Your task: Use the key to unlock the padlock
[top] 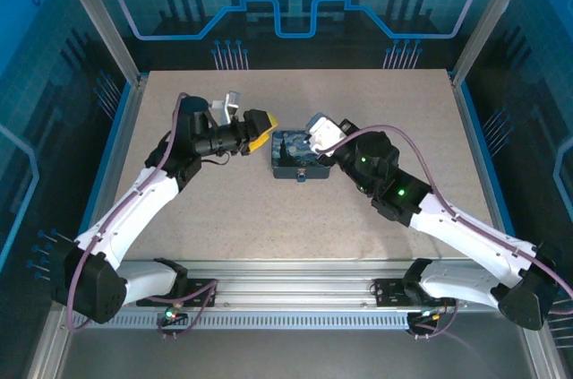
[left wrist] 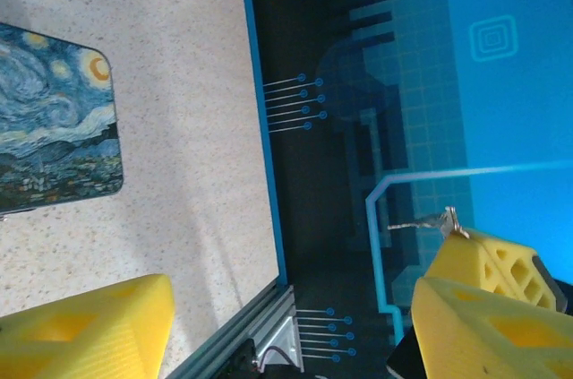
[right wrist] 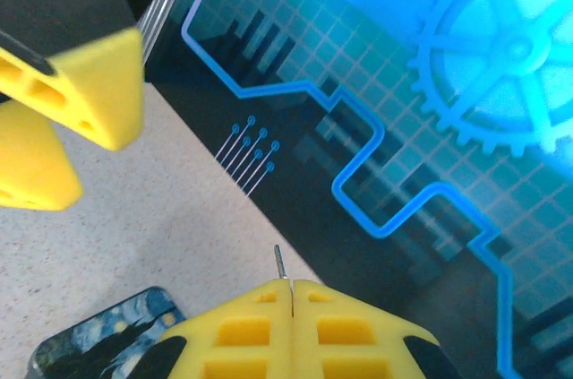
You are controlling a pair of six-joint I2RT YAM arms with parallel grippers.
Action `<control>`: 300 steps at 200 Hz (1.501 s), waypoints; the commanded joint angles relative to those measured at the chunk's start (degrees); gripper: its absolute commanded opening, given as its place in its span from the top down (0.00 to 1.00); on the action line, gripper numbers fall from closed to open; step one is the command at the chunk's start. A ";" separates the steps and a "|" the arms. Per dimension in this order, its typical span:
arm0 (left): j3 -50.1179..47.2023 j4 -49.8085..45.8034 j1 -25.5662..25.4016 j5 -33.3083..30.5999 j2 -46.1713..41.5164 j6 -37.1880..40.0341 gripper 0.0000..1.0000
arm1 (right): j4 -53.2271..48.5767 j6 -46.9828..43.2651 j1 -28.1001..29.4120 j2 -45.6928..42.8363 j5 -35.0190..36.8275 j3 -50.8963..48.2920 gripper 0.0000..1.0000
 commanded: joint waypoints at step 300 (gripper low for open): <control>10.39 9.00 -7.98 -1.54 6.08 -12.52 1.00 | 8.45 -13.44 6.57 2.09 3.28 -0.90 1.00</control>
